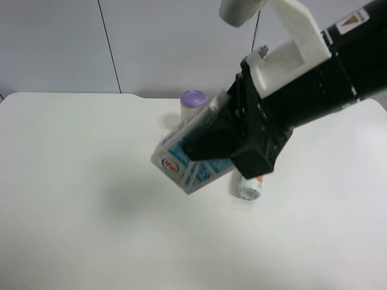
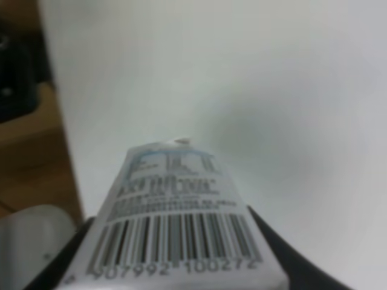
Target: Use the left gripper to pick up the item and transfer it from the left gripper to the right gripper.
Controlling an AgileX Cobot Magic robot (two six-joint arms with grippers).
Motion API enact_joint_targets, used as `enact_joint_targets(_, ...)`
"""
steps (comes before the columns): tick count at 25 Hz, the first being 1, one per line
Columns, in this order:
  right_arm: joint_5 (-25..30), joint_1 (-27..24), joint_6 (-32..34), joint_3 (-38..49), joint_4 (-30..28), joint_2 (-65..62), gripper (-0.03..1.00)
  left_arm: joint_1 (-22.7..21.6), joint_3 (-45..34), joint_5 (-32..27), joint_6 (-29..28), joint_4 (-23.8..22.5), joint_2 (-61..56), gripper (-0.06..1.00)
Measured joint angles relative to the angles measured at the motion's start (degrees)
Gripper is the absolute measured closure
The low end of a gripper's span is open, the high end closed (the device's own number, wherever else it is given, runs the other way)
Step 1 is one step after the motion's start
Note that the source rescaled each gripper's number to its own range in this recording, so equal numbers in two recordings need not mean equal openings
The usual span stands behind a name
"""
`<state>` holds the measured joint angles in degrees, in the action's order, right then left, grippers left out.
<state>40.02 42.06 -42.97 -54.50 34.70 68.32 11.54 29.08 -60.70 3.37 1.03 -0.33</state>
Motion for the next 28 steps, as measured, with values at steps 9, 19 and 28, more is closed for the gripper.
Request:
enact_joint_targets(9,16.13,-0.18,35.14,-10.69,-35.68,0.00,0.97,-19.47,0.00,0.00,0.00,0.07,0.00,-0.05)
enact_joint_targets(19,18.79,-20.05,31.91,-11.07,-31.23,4.94,0.97,-22.49,0.00,0.00,0.00,0.09,0.00,-0.05)
enact_joint_targets(28,18.44,-30.93,29.78,-11.07,-29.49,11.78,0.97,-22.49,0.00,0.00,0.00,0.09,0.00,-0.05)
